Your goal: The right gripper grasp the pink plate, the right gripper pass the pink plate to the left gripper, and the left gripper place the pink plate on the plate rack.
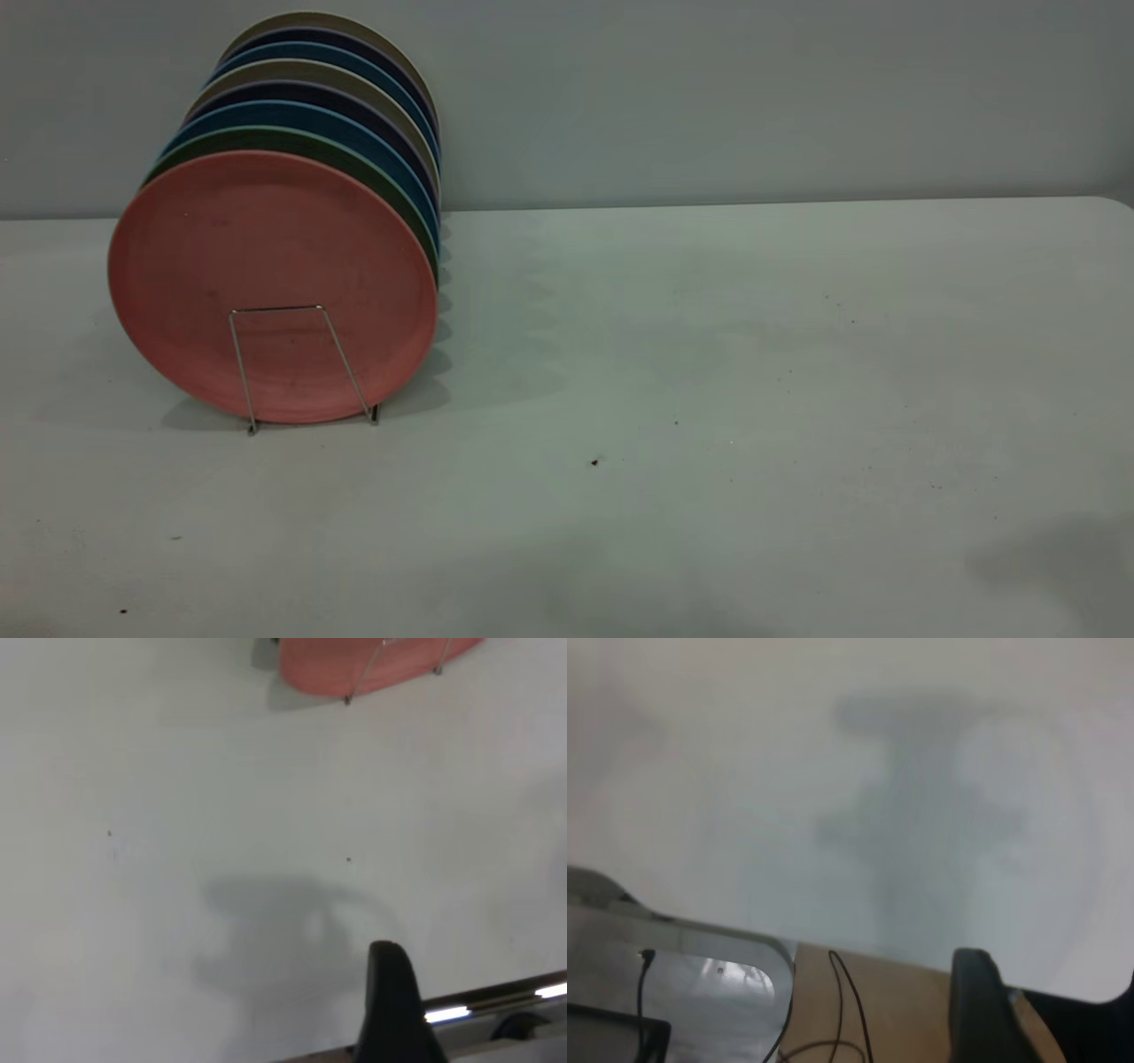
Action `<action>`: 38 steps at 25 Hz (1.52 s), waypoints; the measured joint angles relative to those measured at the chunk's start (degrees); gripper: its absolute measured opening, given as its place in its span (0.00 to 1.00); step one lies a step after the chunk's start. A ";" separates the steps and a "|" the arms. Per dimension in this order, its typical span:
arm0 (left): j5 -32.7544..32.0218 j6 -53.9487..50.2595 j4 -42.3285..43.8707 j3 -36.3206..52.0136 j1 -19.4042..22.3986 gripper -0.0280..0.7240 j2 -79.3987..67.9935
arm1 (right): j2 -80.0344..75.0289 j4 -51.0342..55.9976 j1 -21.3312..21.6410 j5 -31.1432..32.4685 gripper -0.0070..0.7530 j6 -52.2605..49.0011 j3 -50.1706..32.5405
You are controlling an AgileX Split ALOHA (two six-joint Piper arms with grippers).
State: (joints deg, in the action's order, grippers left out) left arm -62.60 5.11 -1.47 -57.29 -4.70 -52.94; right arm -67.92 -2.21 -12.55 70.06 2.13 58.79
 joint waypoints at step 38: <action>-2.14 -1.85 -2.16 29.41 0.00 0.73 54.18 | 59.42 8.74 0.00 -4.69 0.54 10.05 -31.27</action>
State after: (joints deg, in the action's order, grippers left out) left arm -64.74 3.26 -3.63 -27.88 -4.70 1.25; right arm -8.50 6.53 -12.55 65.37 12.18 27.51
